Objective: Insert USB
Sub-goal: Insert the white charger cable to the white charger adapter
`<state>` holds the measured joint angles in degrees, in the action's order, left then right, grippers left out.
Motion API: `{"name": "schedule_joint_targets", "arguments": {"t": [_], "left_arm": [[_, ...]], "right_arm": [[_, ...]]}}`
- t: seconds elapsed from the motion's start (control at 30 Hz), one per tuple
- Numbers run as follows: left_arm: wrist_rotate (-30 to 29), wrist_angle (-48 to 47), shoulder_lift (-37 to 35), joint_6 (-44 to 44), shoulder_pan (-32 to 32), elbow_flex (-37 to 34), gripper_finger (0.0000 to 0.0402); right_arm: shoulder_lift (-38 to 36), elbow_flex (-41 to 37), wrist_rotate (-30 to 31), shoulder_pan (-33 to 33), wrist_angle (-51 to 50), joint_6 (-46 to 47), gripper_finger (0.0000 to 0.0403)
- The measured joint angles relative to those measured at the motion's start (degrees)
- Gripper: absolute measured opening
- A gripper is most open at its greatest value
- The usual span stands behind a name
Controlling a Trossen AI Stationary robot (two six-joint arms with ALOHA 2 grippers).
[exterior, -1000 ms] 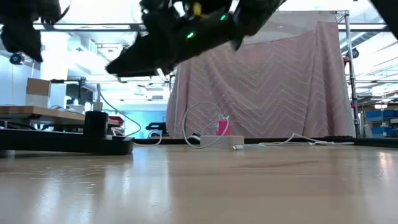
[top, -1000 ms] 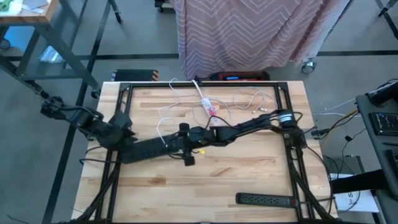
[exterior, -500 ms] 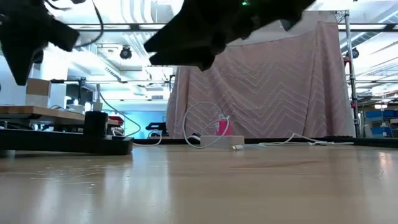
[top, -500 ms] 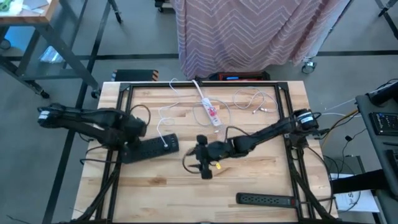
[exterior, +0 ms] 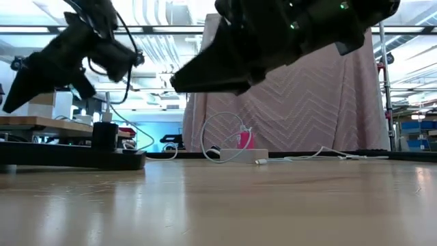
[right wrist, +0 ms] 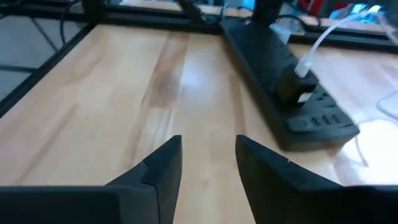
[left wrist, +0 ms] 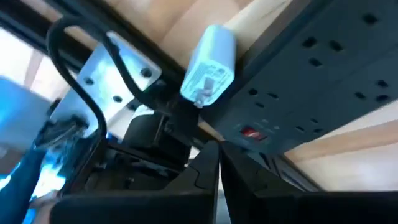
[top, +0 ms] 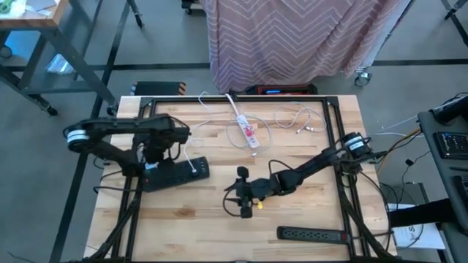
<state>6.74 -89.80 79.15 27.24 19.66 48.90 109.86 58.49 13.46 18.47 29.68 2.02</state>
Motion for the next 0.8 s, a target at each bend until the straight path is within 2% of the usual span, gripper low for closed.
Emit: {"name": "schedule_joint_targets", "arguments": {"t": [0.13,0.27,0.37,0.63,0.8], "left_arm": [[-0.4,0.6,4.5,-1.2,0.1,-0.7,0.0],[-3.2,2.1,7.3,-1.8,0.1,-2.4,0.0],[-3.2,4.1,7.4,-1.9,0.1,-4.9,0.0],[-3.2,5.2,5.9,-1.6,0.1,-4.7,0.0],[-2.5,5.3,8.2,-1.9,0.0,-4.7,0.0]], "right_arm": [[0.1,0.1,-0.4,0.1,-0.6,-0.4,0.0115],[0.1,0.1,-0.3,0.1,-0.8,-0.5,0.0098],[0.1,0.1,-0.3,0.2,-1.5,-0.5,0.0087],[0.1,-0.1,-0.3,0.1,-2.2,-0.5,0.0059],[0.1,-0.1,-0.3,0.2,-2.4,-0.6,0.0044]]}}
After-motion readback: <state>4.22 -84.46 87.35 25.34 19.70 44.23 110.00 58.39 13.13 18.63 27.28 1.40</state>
